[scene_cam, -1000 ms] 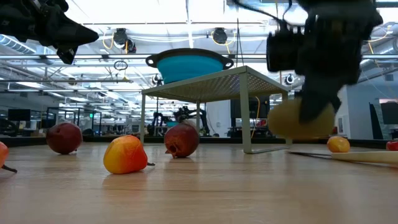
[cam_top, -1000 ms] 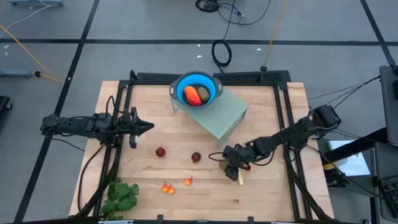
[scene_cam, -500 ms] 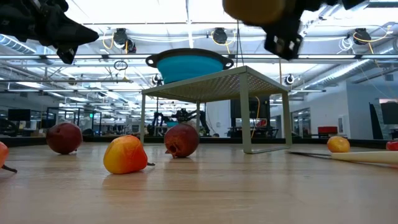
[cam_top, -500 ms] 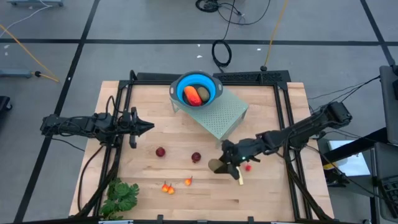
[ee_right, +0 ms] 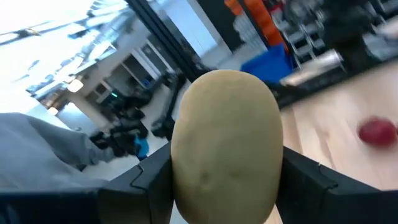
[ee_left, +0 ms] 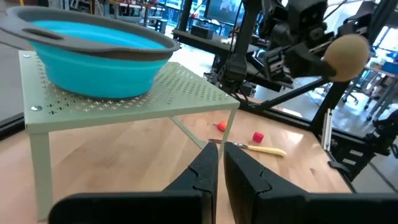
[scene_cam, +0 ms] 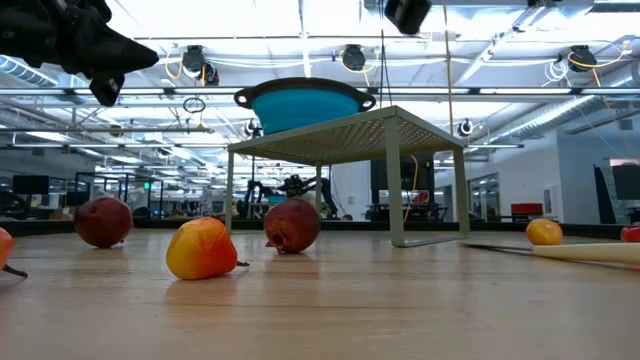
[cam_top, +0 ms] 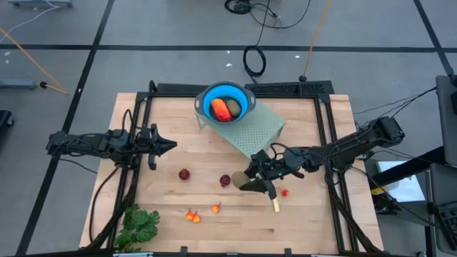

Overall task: Pick & Place Fruit
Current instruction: Put the kiwi into the blue strainer bowl on the shelf

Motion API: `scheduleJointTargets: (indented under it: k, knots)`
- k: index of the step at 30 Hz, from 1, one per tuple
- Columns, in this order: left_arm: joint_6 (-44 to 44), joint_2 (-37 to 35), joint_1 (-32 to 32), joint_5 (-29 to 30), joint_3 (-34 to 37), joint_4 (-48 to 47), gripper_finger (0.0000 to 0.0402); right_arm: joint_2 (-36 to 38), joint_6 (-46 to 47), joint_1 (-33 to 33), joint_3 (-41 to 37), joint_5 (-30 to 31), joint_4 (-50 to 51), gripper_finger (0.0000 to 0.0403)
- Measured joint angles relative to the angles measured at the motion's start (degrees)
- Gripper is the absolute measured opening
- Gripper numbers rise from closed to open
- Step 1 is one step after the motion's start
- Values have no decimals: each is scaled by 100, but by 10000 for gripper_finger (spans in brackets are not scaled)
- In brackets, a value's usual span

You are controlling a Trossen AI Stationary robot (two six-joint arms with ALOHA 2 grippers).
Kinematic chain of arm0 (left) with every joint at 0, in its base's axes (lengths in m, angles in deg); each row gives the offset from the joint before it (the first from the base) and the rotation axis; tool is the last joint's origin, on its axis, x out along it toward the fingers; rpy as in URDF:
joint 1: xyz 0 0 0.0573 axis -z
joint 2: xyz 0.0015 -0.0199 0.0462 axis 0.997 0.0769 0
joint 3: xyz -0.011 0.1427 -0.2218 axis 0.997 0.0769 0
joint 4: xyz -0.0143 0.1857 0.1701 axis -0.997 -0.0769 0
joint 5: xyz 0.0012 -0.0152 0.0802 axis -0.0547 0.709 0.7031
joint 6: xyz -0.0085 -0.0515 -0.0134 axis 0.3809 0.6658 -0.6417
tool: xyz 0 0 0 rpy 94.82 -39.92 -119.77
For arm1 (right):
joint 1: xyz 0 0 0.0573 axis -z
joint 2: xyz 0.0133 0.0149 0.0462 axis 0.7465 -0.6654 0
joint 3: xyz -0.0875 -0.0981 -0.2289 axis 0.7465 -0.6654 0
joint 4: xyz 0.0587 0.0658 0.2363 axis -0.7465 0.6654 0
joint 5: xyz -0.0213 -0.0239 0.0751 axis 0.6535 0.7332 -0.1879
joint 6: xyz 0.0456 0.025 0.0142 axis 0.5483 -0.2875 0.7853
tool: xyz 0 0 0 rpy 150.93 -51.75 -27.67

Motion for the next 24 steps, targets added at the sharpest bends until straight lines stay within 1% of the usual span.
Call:
scheduleJointTargets:
  k: [6, 11, 14, 16, 18, 24]
  knots:
    - [51, 2, 0, 0, 0, 2, 26, 0, -310, -2, 0, -169, -911, 203]
    - [163, 2, 2, 0, 0, -2, 26, 0, -758, -2, 0, -444, -1640, 203]
    - [216, 0, 1, 0, 0, -2, 26, 0, -1056, -7, 0, -481, -1931, 203]
    - [276, 1, 0, 0, 0, -3, 26, 0, -1292, -7, 0, -618, -2136, 203]
    - [307, 0, 0, 2, 0, -3, 26, 0, -1421, -7, 0, -727, -2261, 203]
    - [306, 1, 1, 2, 0, -3, 26, 0, -1517, -11, 0, -736, -2274, 203]
